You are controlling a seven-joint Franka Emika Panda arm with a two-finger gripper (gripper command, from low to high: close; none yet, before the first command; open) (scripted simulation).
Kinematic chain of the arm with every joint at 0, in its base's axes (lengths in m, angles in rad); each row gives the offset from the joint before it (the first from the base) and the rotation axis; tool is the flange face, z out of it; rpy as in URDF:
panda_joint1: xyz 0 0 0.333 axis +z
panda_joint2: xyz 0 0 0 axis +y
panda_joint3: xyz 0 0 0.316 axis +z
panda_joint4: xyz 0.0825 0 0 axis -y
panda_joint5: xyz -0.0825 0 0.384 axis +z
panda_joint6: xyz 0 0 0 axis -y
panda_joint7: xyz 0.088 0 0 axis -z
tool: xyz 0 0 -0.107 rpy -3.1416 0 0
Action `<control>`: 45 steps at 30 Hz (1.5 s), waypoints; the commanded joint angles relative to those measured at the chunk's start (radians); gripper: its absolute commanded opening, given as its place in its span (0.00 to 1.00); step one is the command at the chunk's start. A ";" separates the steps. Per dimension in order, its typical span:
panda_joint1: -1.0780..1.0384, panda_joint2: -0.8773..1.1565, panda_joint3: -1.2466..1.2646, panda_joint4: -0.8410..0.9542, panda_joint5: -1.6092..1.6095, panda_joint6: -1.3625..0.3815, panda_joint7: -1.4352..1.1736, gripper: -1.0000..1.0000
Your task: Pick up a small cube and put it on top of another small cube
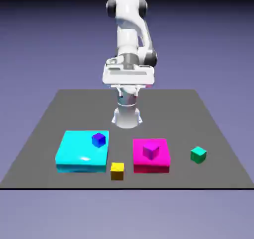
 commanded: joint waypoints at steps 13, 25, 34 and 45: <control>0.323 0.471 0.138 0.297 -0.440 -0.467 -0.188 0.50; 0.622 0.906 0.266 0.570 -0.845 -0.898 -0.362 0.50; 0.693 1.151 0.243 0.664 -1.080 -0.948 -0.354 0.00; 0.461 0.932 0.302 0.703 -0.762 -1.209 -0.413 0.00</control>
